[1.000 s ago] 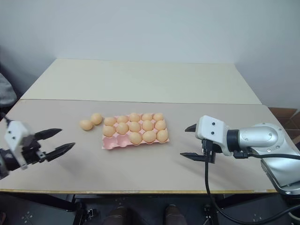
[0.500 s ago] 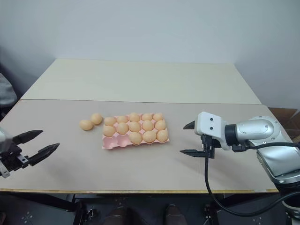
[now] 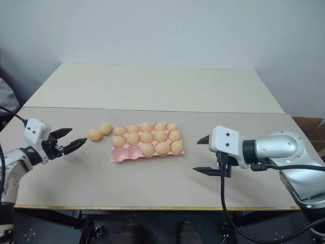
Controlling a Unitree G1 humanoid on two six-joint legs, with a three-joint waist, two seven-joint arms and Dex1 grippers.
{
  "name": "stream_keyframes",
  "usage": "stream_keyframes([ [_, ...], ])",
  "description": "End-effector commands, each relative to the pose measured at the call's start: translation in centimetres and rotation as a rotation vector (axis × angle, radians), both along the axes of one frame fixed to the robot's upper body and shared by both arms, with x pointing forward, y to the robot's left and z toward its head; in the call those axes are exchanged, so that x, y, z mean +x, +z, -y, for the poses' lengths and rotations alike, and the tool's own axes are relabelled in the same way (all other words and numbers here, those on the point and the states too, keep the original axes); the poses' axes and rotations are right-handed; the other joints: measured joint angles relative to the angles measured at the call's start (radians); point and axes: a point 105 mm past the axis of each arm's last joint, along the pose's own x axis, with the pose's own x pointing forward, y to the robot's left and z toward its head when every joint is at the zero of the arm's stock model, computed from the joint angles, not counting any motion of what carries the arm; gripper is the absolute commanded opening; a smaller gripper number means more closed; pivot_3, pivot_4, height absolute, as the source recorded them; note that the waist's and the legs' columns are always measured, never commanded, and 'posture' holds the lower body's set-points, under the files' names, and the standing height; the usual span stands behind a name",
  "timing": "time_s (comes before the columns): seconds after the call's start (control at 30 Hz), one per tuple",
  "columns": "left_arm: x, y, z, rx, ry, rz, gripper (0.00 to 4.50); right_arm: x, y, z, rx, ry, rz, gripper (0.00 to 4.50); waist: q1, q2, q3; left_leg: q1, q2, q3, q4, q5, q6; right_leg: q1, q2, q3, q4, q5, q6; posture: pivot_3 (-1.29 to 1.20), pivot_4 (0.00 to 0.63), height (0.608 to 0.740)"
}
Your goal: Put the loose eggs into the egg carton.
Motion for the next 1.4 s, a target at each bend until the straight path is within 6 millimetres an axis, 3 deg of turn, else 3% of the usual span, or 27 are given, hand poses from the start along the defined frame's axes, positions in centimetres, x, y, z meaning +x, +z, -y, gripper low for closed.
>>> stream_keyframes([
  [0.03,1.4,0.2,0.4,0.034,-0.029,0.021,3.96,-0.6,1.3,0.3,-0.001,-0.026,0.050,4.50,0.003,0.000,0.000,0.000,0.000,0.000,0.000,0.000,0.000,0.000,0.000,0.000,0.000,0.000,0.000,0.00,0.150,0.740],
  [0.33,4.4,-0.6,1.8,0.027,-0.059,-0.007,3.96,-1.2,1.5,0.7,-0.004,-0.064,0.055,4.50,0.005,-0.001,0.000,0.000,0.000,0.000,0.000,0.000,0.000,0.000,0.000,0.000,0.000,0.001,0.002,0.00,0.150,0.740],
  [0.7,6.1,-2.4,2.6,-0.036,-0.042,-0.088,3.96,-1.0,1.4,1.1,-0.011,-0.089,0.062,4.50,0.006,-0.001,-0.001,-0.001,0.000,-0.001,0.000,0.000,0.000,0.000,0.001,0.000,0.000,0.001,0.003,0.00,0.150,0.740],
  [0.9,5.9,-2.7,2.8,-0.011,-0.065,-0.103,2.55,-0.9,1.4,1.2,-0.014,-0.097,0.067,4.50,0.006,-0.001,-0.001,-0.001,0.000,-0.001,0.001,0.000,0.000,0.000,0.001,0.000,0.000,0.001,0.003,0.00,0.150,0.740],
  [1.23,4.3,-3.4,0.8,0.031,-0.036,-0.129,2.48,-0.7,1.2,1.3,-0.015,-0.101,0.065,4.50,-0.007,-0.001,-0.001,-0.001,0.000,-0.001,0.001,0.000,0.000,0.001,0.001,0.000,0.000,0.001,0.003,0.00,0.150,0.740],
  [1.4,1.2,-1.4,0.7,0.028,-0.120,-0.075,2.48,-0.8,1.2,1.3,-0.013,-0.102,0.065,4.50,-0.021,-0.001,-0.001,-0.001,0.000,-0.001,0.000,0.000,0.000,0.000,0.001,0.000,0.001,0.001,0.003,0.00,0.150,0.740],
])
